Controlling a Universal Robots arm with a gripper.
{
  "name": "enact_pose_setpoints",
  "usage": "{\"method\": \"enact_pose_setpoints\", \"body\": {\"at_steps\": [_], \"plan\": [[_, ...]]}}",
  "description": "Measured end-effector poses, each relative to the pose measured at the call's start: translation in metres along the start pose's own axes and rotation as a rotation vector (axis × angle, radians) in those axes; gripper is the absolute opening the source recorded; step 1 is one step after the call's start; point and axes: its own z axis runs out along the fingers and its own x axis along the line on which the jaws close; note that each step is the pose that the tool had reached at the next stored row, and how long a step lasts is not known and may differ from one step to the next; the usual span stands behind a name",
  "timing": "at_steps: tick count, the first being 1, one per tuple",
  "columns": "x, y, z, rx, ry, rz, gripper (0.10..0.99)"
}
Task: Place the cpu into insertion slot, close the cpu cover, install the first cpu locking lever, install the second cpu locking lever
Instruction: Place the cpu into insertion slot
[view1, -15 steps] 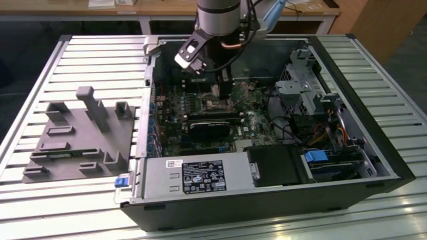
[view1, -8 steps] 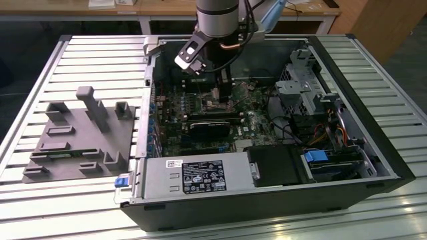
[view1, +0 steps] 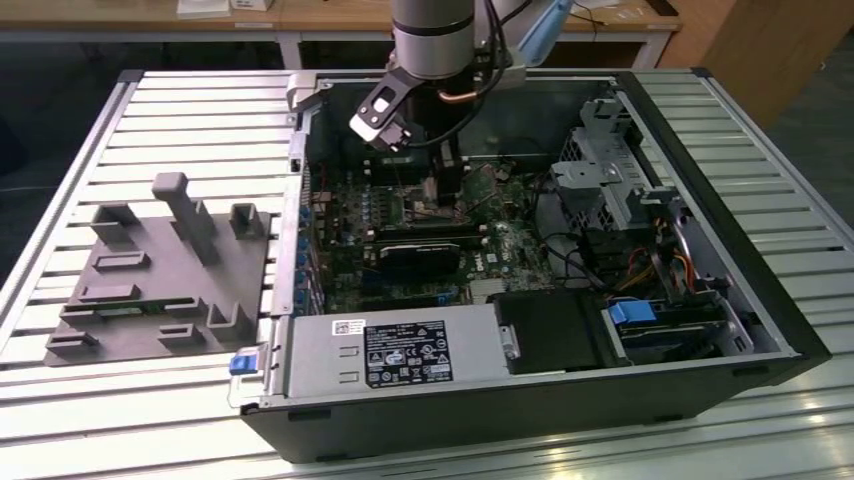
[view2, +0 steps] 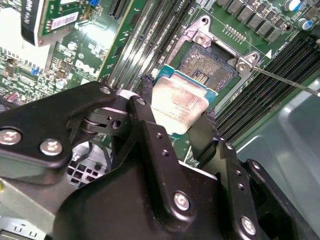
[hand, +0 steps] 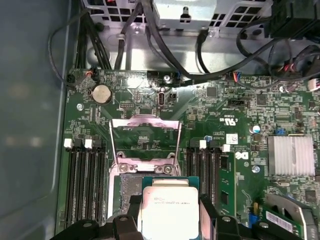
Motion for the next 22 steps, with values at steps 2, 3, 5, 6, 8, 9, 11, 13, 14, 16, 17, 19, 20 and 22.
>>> {"method": "enact_pose_setpoints", "body": {"at_steps": [2,3,5,6,8,9,11,13,14,16,17,19,20,22], "plan": [[0.001,-0.0005,0.0023,0.0,0.0008,-0.004,0.537],[0.0015,-0.0009,0.0033,0.0,0.0013,-0.007,0.537],[0.0023,-0.0015,0.0055,0.0,0.0028,-0.014,0.537],[0.0025,-0.0018,0.0065,0.0,0.004,-0.018,0.537],[0.0028,-0.0022,0.0082,-0.001,0.0084,-0.026,0.537],[0.0028,-0.0025,0.0089,-0.001,0.011,-0.028,0.537],[0.0029,-0.003,0.0105,-0.001,0.0158,-0.03,0.537],[0.003,-0.0035,0.0128,-0.001,0.0197,-0.031,0.537],[0.003,-0.0038,0.014,-0.001,0.0207,-0.031,0.537],[0.0031,-0.0041,0.0158,-0.001,0.0213,-0.031,0.537],[0.0031,-0.0042,0.0164,-0.001,0.0215,-0.03,0.537],[0.0033,-0.0045,0.018,-0.001,0.0215,-0.029,0.537],[0.0038,-0.005,0.0194,-0.001,0.0215,-0.027,0.537],[0.0045,-0.006,0.0209,-0.001,0.0216,-0.027,0.537]]}}
